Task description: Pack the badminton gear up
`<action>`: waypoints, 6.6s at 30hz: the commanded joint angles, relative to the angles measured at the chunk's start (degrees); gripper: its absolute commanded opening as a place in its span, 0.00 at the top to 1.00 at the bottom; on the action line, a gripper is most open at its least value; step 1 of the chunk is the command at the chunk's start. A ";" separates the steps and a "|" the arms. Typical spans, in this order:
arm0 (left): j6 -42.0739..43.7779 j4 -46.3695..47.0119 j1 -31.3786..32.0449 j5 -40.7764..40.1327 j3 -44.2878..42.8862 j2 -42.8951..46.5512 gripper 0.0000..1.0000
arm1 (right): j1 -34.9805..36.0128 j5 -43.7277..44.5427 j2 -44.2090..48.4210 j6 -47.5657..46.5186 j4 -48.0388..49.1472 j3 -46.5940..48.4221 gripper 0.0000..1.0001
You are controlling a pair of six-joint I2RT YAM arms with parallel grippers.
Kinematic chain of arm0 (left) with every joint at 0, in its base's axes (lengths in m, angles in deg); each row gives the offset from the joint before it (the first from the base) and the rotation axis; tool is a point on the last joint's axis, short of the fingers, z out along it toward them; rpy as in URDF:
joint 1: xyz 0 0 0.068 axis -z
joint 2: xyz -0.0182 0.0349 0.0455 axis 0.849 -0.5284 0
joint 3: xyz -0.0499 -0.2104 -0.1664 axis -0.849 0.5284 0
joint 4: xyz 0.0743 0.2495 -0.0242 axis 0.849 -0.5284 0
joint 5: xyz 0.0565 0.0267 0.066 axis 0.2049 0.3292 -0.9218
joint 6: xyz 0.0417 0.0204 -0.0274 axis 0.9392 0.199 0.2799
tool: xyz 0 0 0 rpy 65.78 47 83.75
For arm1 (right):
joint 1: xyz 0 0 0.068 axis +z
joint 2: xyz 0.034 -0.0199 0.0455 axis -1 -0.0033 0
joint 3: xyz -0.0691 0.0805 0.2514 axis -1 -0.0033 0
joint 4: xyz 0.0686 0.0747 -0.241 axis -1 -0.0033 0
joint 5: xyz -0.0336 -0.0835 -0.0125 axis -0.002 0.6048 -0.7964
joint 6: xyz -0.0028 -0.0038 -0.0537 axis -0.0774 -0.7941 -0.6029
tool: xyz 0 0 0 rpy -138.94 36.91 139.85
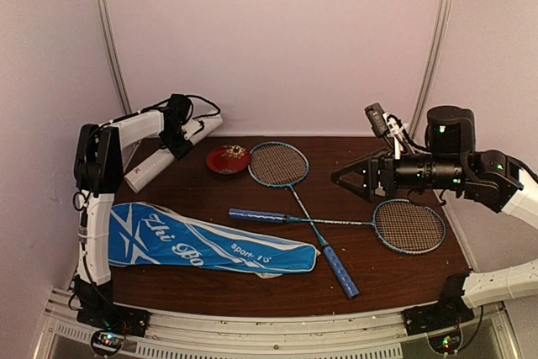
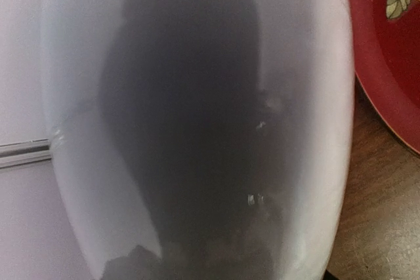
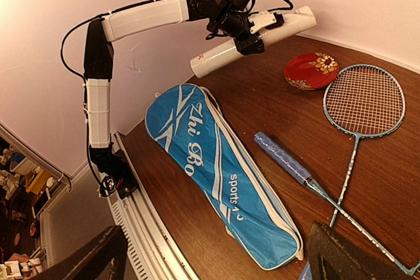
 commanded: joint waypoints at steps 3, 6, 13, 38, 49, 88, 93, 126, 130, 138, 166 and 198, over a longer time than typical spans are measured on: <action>2.51 -0.08 -1.28 -1.38 -7.69 -5.01 0.46 | -0.55 -1.31 -1.10 0.57 2.09 -0.85 0.02; 2.52 -0.12 -1.71 -0.81 -9.09 -6.86 0.41 | -0.83 -1.41 -1.71 0.39 2.06 -0.78 0.02; 1.48 -0.18 -2.26 -0.40 -9.87 -8.05 0.23 | -1.77 -2.22 -2.99 0.00 2.24 -0.59 0.02; -23.55 11.16 3.84 1.95 29.49 32.52 0.02 | -2.06 -3.40 -22.20 -2.98 1.85 1.92 0.15; -62.92 13.54 16.40 2.89 68.52 63.61 0.02 | -1.91 -3.29 -39.96 -6.43 0.17 6.82 0.22; -91.54 0.03 10.92 -0.50 52.10 26.14 0.22 | -1.78 -7.07 -52.72 -14.37 -4.39 7.02 0.29; -92.32 -0.80 10.72 -1.66 49.90 25.10 0.23 | -1.89 -6.87 -53.57 -15.23 -5.04 6.93 0.36; -108.51 -28.92 24.99 -21.45 49.18 53.44 1.00 | -1.08 -12.79 -42.59 -15.43 -2.72 3.32 0.32; -99.09 -28.76 25.64 -25.56 43.65 54.53 1.00 | -0.96 -13.63 -39.95 -15.08 -2.67 3.20 0.28; -67.34 -18.90 25.51 -28.04 37.42 59.59 1.00 | -1.05 -16.85 -32.27 -13.14 -1.67 3.02 0.16; -13.90 5.79 20.10 5.23 23.82 25.67 1.00 | -9.02 -12.23 -27.49 -3.35 5.74 -5.01 0.24; 5.42 -0.50 28.94 38.53 11.44 10.70 0.31 | -24.97 -16.32 -9.68 11.82 17.92 -23.68 0.21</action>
